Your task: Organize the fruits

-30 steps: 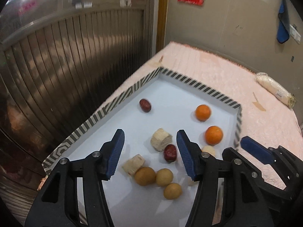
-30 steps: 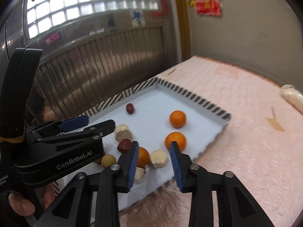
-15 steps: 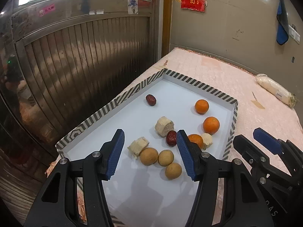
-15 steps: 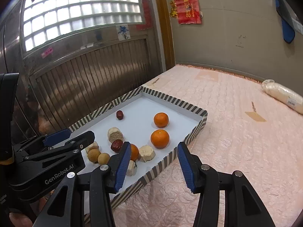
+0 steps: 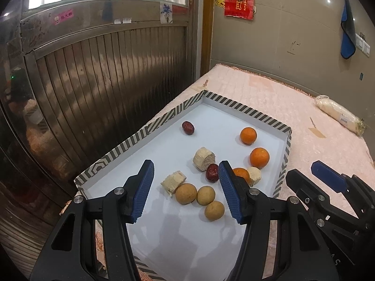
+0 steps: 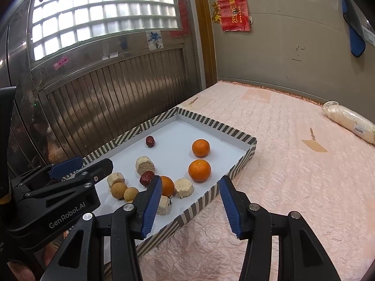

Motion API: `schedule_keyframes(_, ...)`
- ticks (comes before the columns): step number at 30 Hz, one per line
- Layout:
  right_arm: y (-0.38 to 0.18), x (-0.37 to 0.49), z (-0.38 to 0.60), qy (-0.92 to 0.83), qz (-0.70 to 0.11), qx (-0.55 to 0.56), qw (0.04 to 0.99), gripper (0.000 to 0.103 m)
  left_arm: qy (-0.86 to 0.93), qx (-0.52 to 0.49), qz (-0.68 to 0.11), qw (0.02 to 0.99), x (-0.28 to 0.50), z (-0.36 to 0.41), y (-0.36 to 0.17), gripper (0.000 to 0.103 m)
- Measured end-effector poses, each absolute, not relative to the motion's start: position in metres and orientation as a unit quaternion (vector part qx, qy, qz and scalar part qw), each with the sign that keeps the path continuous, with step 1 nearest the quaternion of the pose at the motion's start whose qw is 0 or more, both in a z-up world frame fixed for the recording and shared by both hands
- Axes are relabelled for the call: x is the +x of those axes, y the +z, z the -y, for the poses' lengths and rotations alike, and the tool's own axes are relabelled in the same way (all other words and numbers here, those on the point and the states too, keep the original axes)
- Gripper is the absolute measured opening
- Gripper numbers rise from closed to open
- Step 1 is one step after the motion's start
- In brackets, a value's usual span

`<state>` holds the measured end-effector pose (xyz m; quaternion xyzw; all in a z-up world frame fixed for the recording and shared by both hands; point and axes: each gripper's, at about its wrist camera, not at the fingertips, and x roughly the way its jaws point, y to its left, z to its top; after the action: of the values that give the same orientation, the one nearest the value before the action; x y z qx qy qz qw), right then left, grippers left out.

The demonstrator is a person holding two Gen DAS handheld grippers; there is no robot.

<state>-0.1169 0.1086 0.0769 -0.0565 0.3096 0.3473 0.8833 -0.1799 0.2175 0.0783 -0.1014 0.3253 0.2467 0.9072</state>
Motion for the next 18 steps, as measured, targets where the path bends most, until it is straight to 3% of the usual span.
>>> schedule_keyframes(18,0.0757,-0.1179,-0.1073,0.351,-0.313,-0.059,0.881,0.050,0.243,-0.096,-0.328,0.908,-0.1797,-0.2126,0.0791,0.057)
